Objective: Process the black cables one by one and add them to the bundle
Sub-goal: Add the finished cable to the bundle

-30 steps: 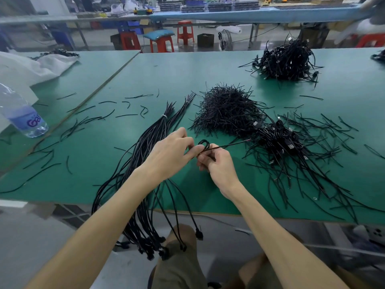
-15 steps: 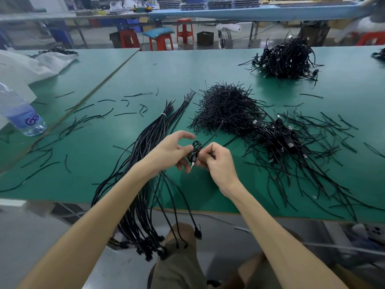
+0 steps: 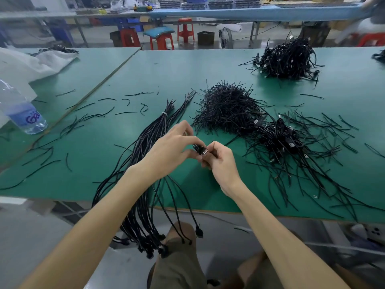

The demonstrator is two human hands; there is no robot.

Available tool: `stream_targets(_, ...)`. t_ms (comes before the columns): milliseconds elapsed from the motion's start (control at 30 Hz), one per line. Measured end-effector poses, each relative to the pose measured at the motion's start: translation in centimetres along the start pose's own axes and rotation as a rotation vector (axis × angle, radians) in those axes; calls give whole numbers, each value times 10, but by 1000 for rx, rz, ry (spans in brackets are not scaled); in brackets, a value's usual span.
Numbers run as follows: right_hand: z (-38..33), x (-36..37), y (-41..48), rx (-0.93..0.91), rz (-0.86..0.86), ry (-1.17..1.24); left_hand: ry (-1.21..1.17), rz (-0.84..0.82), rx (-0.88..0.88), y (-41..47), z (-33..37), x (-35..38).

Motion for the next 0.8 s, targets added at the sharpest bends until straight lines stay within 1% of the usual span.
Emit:
stream_targets(67, 1, 0, 0, -3, -10, 20, 7, 4, 65, 0, 5, 0)
stream_targets(167, 0, -1, -1, -2, -12, 67, 37, -73, 81, 0, 7, 3)
stream_targets(200, -1, 0, -1, -7, -17, 72, 66, -72, 96, 0, 8, 5)
stream_targets(300, -5, 4, -3, -18, -35, 76, 224, 11, 214, -3, 15, 7)
stream_targets(333, -6, 5, -3, -18, -38, 75, 260, 35, 229, -3, 16, 7)
stream_targets(467, -6, 4, -3, -15, -20, 48, 313, 97, 209, 1, 25, 9)
stream_targets(533, -7, 4, -4, -24, -19, 78, 284, 114, 135, 4, 29, 9)
stream_targets(567, -7, 4, -4, -29, -20, 88, 251, 104, 57, 7, 28, 10)
stream_targets(700, -8, 4, -4, -44, 16, 32, 31, 18, -392, 16, 11, 17)
stream_targets(733, -8, 4, -4, -37, 31, 24, -6, 2, -458, 18, 6, 19)
stream_targets(800, -9, 4, -6, -28, 42, -5, -41, -38, -522, 20, 0, 23)
Point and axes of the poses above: each hand's wrist, its own y-axis towards the middle knuckle, its own x-axis out of the palm, z = x × y, the point moved 5 cm from there along y, towards the middle knuckle, and after that the axes turned 4 degrees about y, right-handed, at the moved point
